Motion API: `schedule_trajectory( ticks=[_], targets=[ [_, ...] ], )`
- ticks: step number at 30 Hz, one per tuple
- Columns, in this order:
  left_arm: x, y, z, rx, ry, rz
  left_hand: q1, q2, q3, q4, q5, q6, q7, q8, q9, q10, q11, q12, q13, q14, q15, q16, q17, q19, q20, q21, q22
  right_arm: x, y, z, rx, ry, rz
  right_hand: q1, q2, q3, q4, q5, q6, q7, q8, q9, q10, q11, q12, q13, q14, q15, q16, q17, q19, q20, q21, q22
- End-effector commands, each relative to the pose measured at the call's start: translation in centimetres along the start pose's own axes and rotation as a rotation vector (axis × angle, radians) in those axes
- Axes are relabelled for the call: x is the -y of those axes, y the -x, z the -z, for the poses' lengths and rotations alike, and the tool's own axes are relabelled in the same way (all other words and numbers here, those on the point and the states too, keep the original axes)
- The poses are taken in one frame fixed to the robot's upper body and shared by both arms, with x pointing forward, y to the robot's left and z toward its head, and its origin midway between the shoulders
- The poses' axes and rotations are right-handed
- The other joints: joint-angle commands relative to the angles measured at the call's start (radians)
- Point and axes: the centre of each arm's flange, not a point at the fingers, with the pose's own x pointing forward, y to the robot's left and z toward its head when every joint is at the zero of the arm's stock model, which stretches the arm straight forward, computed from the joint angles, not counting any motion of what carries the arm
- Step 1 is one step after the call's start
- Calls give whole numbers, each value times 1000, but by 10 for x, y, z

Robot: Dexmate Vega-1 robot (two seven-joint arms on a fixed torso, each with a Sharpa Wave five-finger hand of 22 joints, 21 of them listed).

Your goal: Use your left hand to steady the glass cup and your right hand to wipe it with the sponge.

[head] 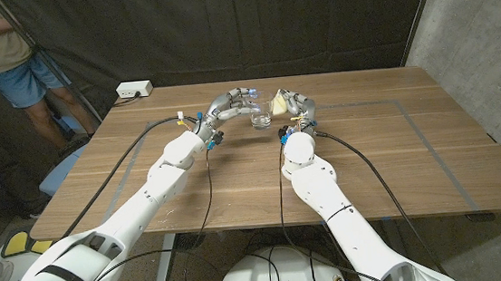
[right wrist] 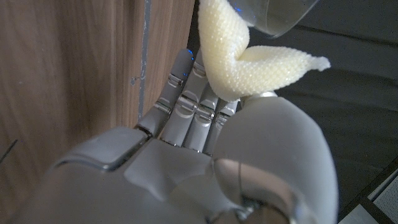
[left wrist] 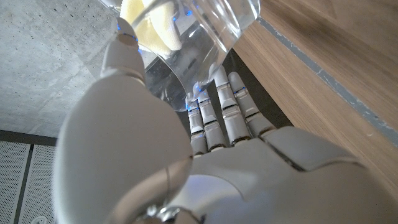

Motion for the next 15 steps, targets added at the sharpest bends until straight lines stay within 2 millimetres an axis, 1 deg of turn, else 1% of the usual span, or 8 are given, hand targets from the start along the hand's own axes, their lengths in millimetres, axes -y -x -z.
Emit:
schedule_trajectory(
  ticks=[1,6,15],
  targets=[
    [5,-4,-7,10,-8,29,180,220,79,71,6,66,-61,96,1,127,-116,4,9,123,-270,-4,4,-5,-3,7,-1,-9,10,-1,40,9,-22,38,27,3,-2,4,14,5,3,4,10,3,2,5,32,-51,3,4,-3,-110,10,4],
    [9,-6,-7,13,-4,41,180,219,80,71,6,68,-60,98,-1,127,-114,3,11,129,-270,-5,8,-5,-5,11,-3,-15,17,-2,58,11,-20,39,27,2,0,4,16,6,1,4,11,3,1,7,32,-51,3,8,-8,-113,18,6],
    [10,-7,-14,35,17,25,181,218,83,70,6,74,-59,102,-3,132,-114,3,13,133,-269,-9,12,-7,-5,18,-4,-10,19,14,-31,-33,-31,43,27,1,0,6,19,7,0,4,14,3,1,10,35,-51,4,14,-10,-114,32,10]
  ],
)
